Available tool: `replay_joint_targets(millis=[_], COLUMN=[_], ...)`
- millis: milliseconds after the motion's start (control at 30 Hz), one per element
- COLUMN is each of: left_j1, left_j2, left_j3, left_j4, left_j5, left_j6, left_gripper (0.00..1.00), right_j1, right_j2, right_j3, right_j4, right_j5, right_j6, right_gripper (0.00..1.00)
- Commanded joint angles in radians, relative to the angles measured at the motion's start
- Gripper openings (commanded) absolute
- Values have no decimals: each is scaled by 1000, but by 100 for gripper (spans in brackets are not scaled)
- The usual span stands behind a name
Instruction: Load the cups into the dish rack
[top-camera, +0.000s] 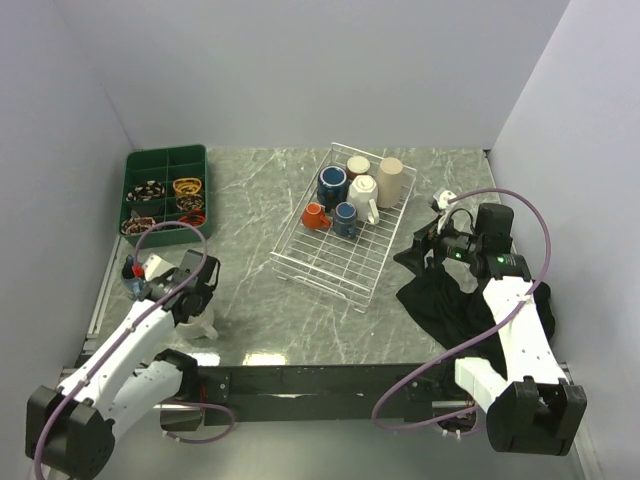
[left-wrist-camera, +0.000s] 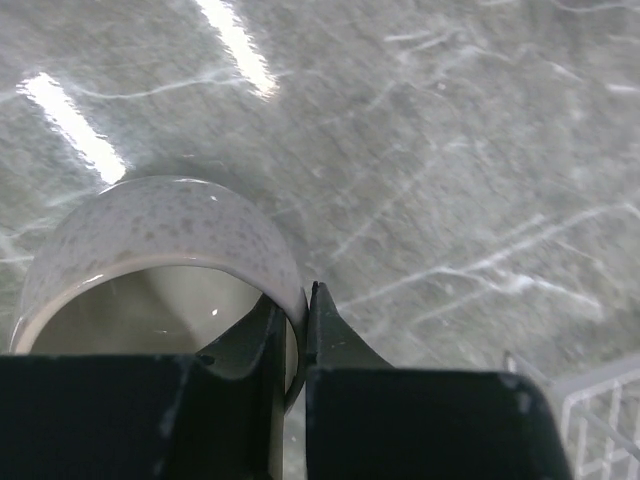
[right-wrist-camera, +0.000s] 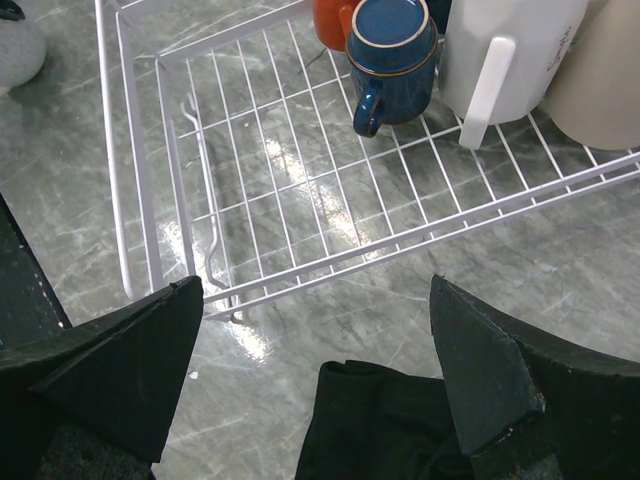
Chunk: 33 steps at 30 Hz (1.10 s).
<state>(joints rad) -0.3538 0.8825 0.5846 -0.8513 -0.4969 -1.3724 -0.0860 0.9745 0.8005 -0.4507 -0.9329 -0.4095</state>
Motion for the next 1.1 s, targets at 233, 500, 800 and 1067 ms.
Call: replay_joint_targets(millis=[233, 500, 800, 1067], left_j1=[3, 3, 3, -1], left_j2=[-283, -425, -389, -243], left_j3=[47, 63, -6, -88], left_j4=[220, 398, 881, 1452], left_j5=[234, 455, 831, 911], left_j6=[222, 355, 345, 125], left_gripper=[1, 1, 1, 1], right_j1=[-12, -12, 29, 245], right_j2=[-17, -23, 10, 171], right_j3=[37, 45, 186, 365], right_j4=[-20, -48, -91, -184], right_j5=[-61, -115, -77, -265], right_j6=[-29, -60, -117, 92], right_gripper=[100, 100, 100, 100])
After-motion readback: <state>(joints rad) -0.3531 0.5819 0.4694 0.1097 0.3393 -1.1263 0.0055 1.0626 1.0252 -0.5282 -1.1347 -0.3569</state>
